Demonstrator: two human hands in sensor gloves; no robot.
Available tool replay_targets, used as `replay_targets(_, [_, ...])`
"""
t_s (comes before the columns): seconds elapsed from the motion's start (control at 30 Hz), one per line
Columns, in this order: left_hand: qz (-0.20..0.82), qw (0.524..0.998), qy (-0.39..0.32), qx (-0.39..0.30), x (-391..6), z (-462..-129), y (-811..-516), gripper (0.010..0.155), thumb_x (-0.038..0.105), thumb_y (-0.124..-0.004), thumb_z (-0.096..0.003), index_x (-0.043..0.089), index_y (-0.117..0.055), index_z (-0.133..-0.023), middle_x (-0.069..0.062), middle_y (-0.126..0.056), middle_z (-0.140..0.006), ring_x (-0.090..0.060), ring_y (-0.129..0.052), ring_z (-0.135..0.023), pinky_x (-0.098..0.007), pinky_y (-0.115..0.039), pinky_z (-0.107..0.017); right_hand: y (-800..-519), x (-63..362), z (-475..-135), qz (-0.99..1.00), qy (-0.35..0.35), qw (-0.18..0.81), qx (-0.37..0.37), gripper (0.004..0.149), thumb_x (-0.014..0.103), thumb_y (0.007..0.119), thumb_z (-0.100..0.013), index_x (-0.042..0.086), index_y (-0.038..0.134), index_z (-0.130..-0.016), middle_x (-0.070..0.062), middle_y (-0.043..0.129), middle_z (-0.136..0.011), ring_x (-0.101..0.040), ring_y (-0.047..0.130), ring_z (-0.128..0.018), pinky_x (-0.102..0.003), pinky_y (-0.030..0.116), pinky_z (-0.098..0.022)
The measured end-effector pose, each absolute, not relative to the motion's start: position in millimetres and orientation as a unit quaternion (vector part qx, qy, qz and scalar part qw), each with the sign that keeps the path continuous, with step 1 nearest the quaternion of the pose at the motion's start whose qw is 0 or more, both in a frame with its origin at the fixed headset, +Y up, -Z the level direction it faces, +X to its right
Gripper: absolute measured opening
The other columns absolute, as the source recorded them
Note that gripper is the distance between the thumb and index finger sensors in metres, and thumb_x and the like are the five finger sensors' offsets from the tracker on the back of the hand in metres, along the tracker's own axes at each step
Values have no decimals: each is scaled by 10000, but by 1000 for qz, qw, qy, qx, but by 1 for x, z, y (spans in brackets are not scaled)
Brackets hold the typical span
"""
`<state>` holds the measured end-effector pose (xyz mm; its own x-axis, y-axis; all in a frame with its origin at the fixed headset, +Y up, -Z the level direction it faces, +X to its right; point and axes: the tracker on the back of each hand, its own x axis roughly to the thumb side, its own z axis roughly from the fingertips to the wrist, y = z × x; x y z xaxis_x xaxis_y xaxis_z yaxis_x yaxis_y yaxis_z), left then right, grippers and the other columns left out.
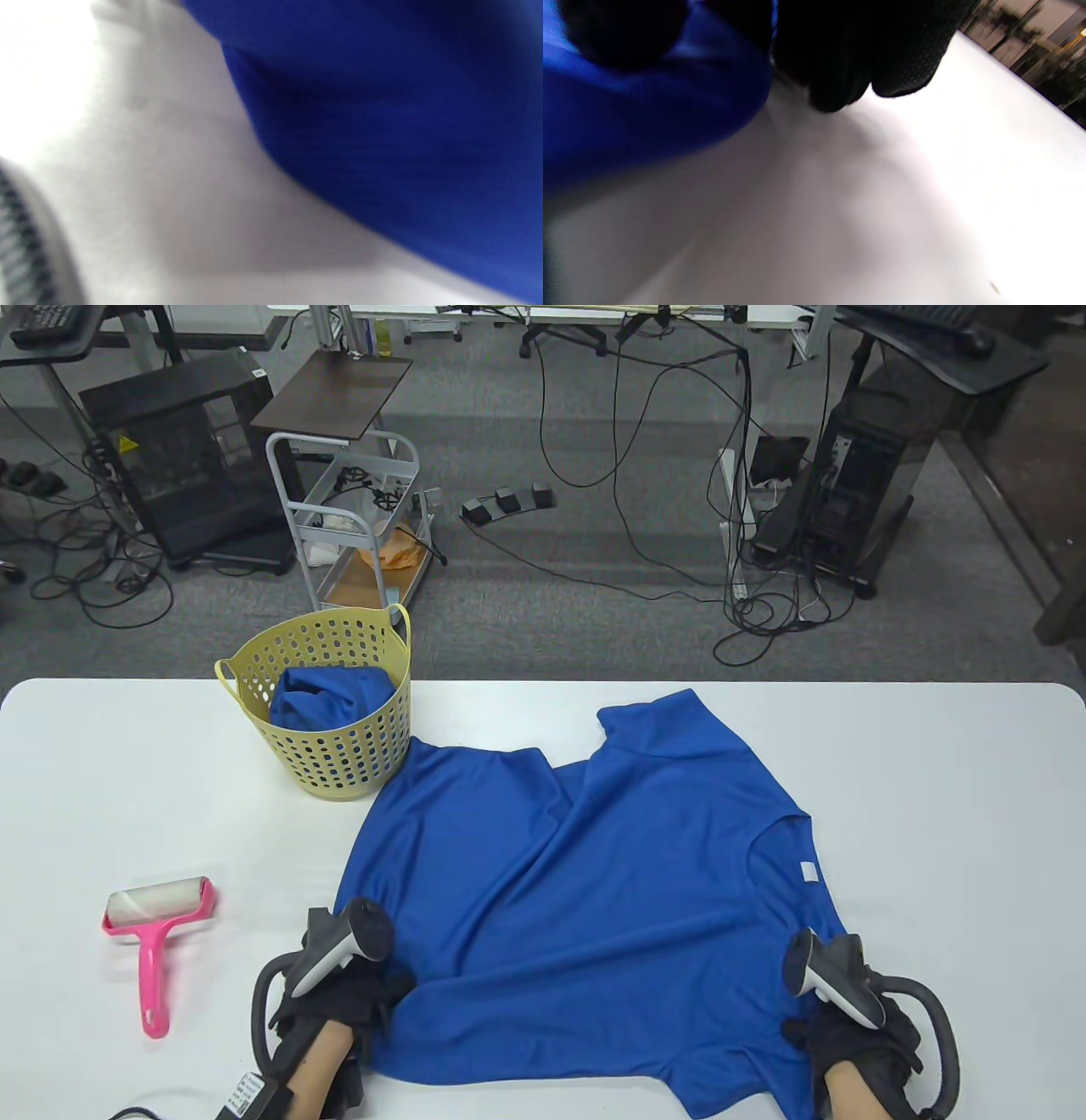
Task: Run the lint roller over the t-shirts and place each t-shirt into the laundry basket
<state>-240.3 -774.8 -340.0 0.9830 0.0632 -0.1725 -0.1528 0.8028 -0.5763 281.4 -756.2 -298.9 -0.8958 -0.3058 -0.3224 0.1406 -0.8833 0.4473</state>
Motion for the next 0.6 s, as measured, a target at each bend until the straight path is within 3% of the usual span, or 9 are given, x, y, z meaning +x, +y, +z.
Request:
replay_targets(0.07, [57, 948, 71, -305, -240, -340, -776, 820, 659, -554, -497, 377, -64, -1092, -6, 8, -1138, -439, -70, -1091, -661, -271, -768, -756, 290, -296, -949, -204, 102, 217, 371, 469, 692, -440, 354, 700, -793, 40, 794, -862, -217, 884, -692, -468, 772, -582])
replay_targets(0.13, [64, 951, 73, -293, -240, -340, -776, 833, 675, -570, -491, 376, -83, -1098, -19, -10, -1143, -451, -86, -1089, -666, -275, -765, -753, 303, -295, -943, -210, 115, 231, 351, 450, 728, -433, 365, 736, -774, 58, 798, -880, -212, 880, -718, -461, 770, -596])
replay_targets(0.4, [67, 950, 71, -298, -238, -339, -778, 803, 681, -562, -493, 430, -83, -1087, -27, 7, -1138, -467, -63, -1079, -669, -260, -760, -750, 311, -297, -901, -316, 150, 256, 355, 483, 738, -439, 346, 753, -767, 64, 789, -916, -235, 853, -790, -485, 741, -631])
replay_targets(0.53, [68, 951, 64, -295, -237, -340, -778, 788, 670, -567, -500, 431, -102, -1089, -24, -5, -1142, -485, -72, -1074, -667, -262, -761, -750, 316, -301, -892, -340, 138, 263, 371, 496, 755, -432, 322, 770, -760, 29, 754, -964, -280, 799, -860, -524, 704, -643])
replay_targets(0.6, [73, 951, 63, -292, -238, -341, -777, 777, 657, -575, -505, 431, -120, -1093, -27, -22, -1146, -490, -85, -1073, -666, -270, -762, -742, 311, -305, -896, -321, 156, 262, 469, 534, 758, -428, 291, 737, -828, -8, 698, -1023, -318, 747, -906, -551, 668, -661])
